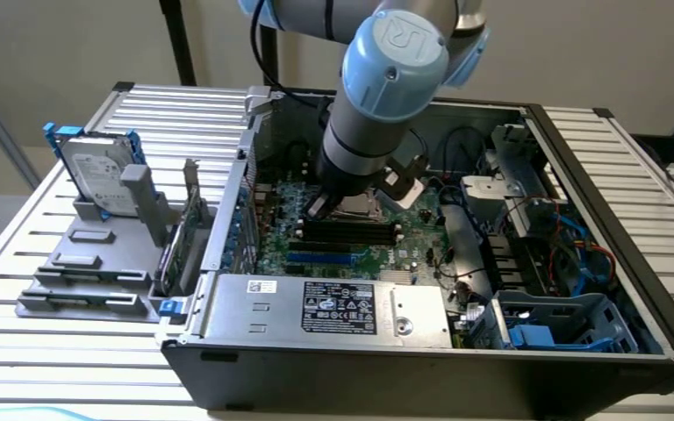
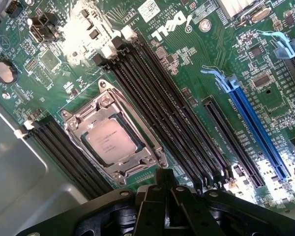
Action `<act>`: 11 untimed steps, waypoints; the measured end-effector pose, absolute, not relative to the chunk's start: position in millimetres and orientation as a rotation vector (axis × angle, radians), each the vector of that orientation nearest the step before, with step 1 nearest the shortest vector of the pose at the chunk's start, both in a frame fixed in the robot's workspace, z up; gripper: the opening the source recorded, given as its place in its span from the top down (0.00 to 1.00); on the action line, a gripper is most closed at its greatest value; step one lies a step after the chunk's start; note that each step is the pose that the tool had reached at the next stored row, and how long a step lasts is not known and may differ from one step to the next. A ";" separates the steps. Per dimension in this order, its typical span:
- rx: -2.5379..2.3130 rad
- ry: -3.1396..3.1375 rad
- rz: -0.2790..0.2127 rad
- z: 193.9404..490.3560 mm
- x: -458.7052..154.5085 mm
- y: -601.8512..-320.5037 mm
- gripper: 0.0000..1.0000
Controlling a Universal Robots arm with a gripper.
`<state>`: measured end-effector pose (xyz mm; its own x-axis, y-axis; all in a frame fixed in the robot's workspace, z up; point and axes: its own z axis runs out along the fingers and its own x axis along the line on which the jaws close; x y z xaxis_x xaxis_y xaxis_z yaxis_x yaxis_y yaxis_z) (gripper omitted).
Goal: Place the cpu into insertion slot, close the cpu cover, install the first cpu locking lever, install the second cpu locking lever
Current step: 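Install the second cpu locking lever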
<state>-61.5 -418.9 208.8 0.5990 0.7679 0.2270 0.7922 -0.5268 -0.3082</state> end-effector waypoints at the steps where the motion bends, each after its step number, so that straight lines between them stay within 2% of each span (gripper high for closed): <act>1: -2.451 -1.254 -0.090 207.9 -62.3 -418.5 0.89; 11: -2.458 -1.261 -0.102 199.8 -66.8 -414.8 0.89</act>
<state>-66.8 -414.8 199.8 0.5960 0.7691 0.2309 0.7962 -0.5284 -0.2948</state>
